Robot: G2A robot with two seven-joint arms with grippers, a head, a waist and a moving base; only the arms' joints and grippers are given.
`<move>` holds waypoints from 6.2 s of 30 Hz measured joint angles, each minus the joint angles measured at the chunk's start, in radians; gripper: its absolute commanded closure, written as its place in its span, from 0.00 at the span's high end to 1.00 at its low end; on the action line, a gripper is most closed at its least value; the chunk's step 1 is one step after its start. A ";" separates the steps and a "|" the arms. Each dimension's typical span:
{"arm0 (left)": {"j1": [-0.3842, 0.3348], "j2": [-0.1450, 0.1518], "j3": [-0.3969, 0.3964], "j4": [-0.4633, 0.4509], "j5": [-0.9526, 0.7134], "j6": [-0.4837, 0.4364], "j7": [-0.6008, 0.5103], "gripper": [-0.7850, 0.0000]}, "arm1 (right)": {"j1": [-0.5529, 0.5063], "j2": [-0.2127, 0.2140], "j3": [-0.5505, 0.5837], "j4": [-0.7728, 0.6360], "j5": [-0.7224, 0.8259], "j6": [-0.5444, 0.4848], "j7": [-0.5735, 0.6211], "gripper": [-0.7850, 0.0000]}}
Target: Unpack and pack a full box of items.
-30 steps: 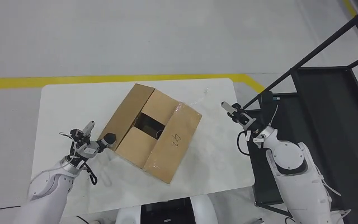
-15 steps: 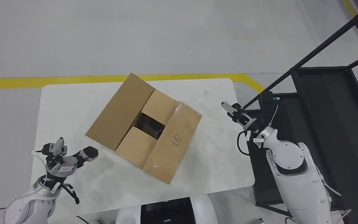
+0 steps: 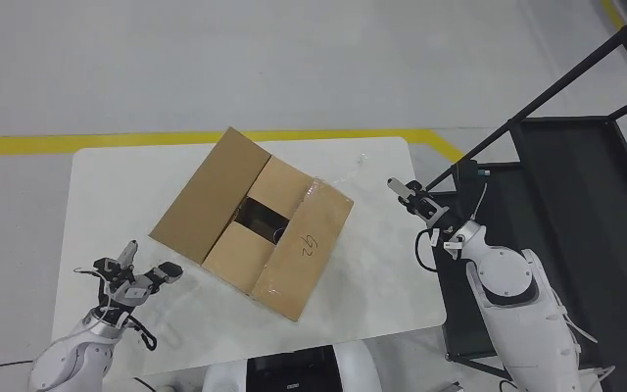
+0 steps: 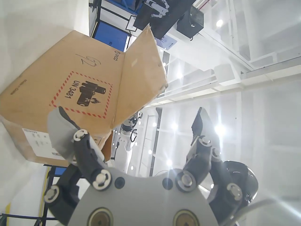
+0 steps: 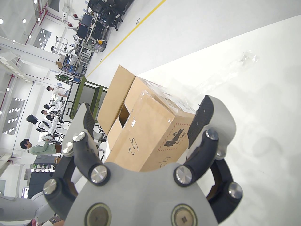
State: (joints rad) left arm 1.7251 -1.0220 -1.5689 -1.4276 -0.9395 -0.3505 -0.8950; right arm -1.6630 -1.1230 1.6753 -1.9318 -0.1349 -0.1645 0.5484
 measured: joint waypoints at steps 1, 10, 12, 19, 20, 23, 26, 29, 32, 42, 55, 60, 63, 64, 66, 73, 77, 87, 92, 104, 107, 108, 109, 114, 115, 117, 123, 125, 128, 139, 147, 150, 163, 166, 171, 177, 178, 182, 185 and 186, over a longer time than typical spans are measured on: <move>-0.015 -0.002 0.009 0.010 0.005 -0.003 0.002 0.03 | 0.000 0.000 0.000 0.000 0.000 0.000 0.000 1.00; -0.088 -0.017 0.052 0.034 0.025 -0.030 0.001 0.00 | 0.000 0.000 0.000 0.000 0.000 0.000 0.000 1.00; -0.093 -0.019 0.053 0.029 0.028 -0.029 0.004 0.00 | 0.000 0.000 0.000 0.000 0.000 0.000 0.000 1.00; -0.117 -0.023 0.047 0.020 0.033 -0.009 0.010 0.00 | 0.000 0.000 0.000 0.000 0.000 0.000 0.000 1.00; -0.121 -0.024 0.047 0.020 0.033 -0.006 0.010 0.00 | 0.000 0.000 0.000 0.000 0.000 0.000 0.000 1.00; -0.139 -0.025 0.046 0.023 0.032 0.008 0.008 0.00 | 0.000 0.000 0.000 0.000 0.000 0.000 0.000 1.00; -0.166 -0.026 0.039 0.036 0.029 0.029 0.003 0.00 | 0.000 0.000 0.000 0.000 0.000 0.000 0.000 1.00; -0.203 -0.025 0.028 0.056 0.024 0.060 -0.019 0.00 | 0.000 0.000 0.000 0.000 0.000 0.000 0.000 1.00; -0.253 -0.018 0.017 0.085 0.066 0.096 -0.081 0.00 | 0.000 0.000 0.000 0.000 0.000 0.000 0.000 1.00; -0.420 0.013 -0.028 0.250 0.212 0.224 -0.294 0.00 | 0.000 0.000 0.000 0.000 0.000 0.000 0.000 1.00; -0.522 0.007 -0.029 0.376 0.106 0.232 -0.327 1.00 | 0.000 0.000 0.000 0.000 0.000 0.000 0.000 1.00; -0.467 0.001 -0.076 0.342 -0.043 0.204 -0.356 1.00 | 0.000 0.000 0.000 0.000 0.000 0.000 0.000 1.00; -0.396 0.001 -0.128 0.289 -0.133 0.194 -0.369 1.00 | 0.000 0.000 0.000 0.000 0.000 0.000 0.000 1.00; -0.371 0.002 -0.145 0.269 -0.158 0.193 -0.372 1.00 | 0.000 0.000 0.000 0.000 0.000 0.000 0.000 1.00; -0.305 0.002 -0.179 0.213 -0.197 0.198 -0.384 1.00 | 0.000 0.000 0.000 0.000 0.000 0.000 0.000 1.00; -0.064 -0.003 -0.248 -0.032 -0.225 0.203 -0.377 1.00 | 0.000 0.000 0.000 0.000 0.000 0.000 0.000 1.00; 0.015 -0.004 -0.229 -0.162 -0.141 0.246 -0.351 1.00 | 0.000 0.000 0.000 0.000 0.000 0.000 0.000 1.00; -0.076 -0.013 -0.048 -0.218 0.175 0.202 -0.215 1.00 | 0.000 0.000 0.000 0.000 0.000 0.000 0.000 1.00; -0.099 -0.021 -0.010 -0.211 0.150 0.158 -0.198 1.00 | 0.000 0.000 0.000 0.000 0.000 0.000 0.000 1.00; 0.087 -0.017 -0.187 -0.325 -0.011 0.136 -0.217 1.00 | 0.033 0.000 -0.013 0.005 0.008 0.009 0.005 1.00; 0.124 -0.016 -0.235 -0.327 -0.027 0.135 -0.220 1.00 | 0.083 0.003 -0.040 0.033 0.011 -0.001 0.068 1.00; 0.137 -0.017 -0.254 -0.324 -0.044 0.131 -0.222 1.00 | 0.113 0.005 -0.056 0.057 0.006 -0.008 0.102 1.00; 0.147 -0.017 -0.267 -0.321 -0.060 0.127 -0.224 1.00 | 0.138 0.006 -0.070 0.076 -0.005 -0.017 0.123 1.00; 0.177 -0.020 -0.317 -0.306 -0.132 0.128 -0.251 1.00 | 0.293 0.006 -0.163 0.192 -0.071 -0.106 0.197 1.00; 0.177 -0.020 -0.317 -0.306 -0.132 0.128 -0.251 1.00 | 0.322 0.006 -0.178 0.211 -0.083 -0.125 0.207 1.00; 0.177 -0.020 -0.315 -0.306 -0.130 0.128 -0.251 1.00 | 0.386 0.005 -0.216 0.260 -0.110 -0.175 0.233 1.00; 0.177 -0.020 -0.315 -0.307 -0.129 0.128 -0.250 1.00 | 0.557 0.002 -0.326 0.420 -0.001 -0.271 0.444 1.00; 0.177 -0.020 -0.315 -0.307 -0.129 0.128 -0.250 1.00 | 0.600 0.002 -0.352 0.462 0.000 -0.285 0.500 1.00; 0.177 -0.020 -0.315 -0.307 -0.129 0.128 -0.250 1.00 | 0.654 -0.004 -0.402 0.523 0.004 -0.298 0.536 1.00; 0.177 -0.020 -0.315 -0.307 -0.129 0.128 -0.250 1.00 | 0.671 -0.010 -0.488 0.605 -0.095 -0.312 0.446 1.00; 0.177 -0.020 -0.315 -0.307 -0.129 0.128 -0.250 1.00 | 0.553 0.018 -0.453 0.497 -0.111 -0.326 0.518 1.00; 0.177 -0.020 -0.315 -0.307 -0.129 0.128 -0.250 1.00 | 0.487 0.029 -0.431 0.422 -0.066 -0.329 0.546 1.00; 0.177 -0.020 -0.315 -0.307 -0.129 0.128 -0.250 1.00 | 0.507 0.015 -0.453 0.405 -0.248 -0.247 0.171 1.00; 0.177 -0.020 -0.315 -0.307 -0.129 0.128 -0.250 1.00 | 0.513 0.012 -0.489 0.424 -0.268 -0.249 0.196 1.00; 0.177 -0.020 -0.315 -0.307 -0.129 0.128 -0.250 1.00 | 0.486 0.018 -0.504 0.430 -0.275 -0.271 0.255 1.00; 0.177 -0.020 -0.315 -0.307 -0.129 0.128 -0.250 1.00 | 0.409 0.032 -0.466 0.351 -0.163 -0.270 0.313 1.00; 0.177 -0.020 -0.315 -0.307 -0.129 0.128 -0.250 1.00 | 0.393 0.035 -0.458 0.332 -0.134 -0.266 0.327 1.00; 0.177 -0.020 -0.315 -0.307 -0.129 0.128 -0.250 1.00 | 0.330 0.046 -0.430 0.254 -0.065 -0.258 0.373 1.00; 0.177 -0.020 -0.315 -0.307 -0.129 0.128 -0.250 1.00 | 0.287 0.052 -0.425 0.205 -0.064 -0.247 0.381 1.00; 0.177 -0.020 -0.315 -0.307 -0.129 0.128 -0.250 1.00 | 0.271 0.053 -0.429 0.185 -0.069 -0.241 0.384 1.00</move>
State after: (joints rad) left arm 1.9017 -1.0421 -1.8842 -1.7341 -1.0688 -0.2229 -1.1454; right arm -1.3925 -1.0698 1.2461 -1.7468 -0.2035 -0.4055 0.9323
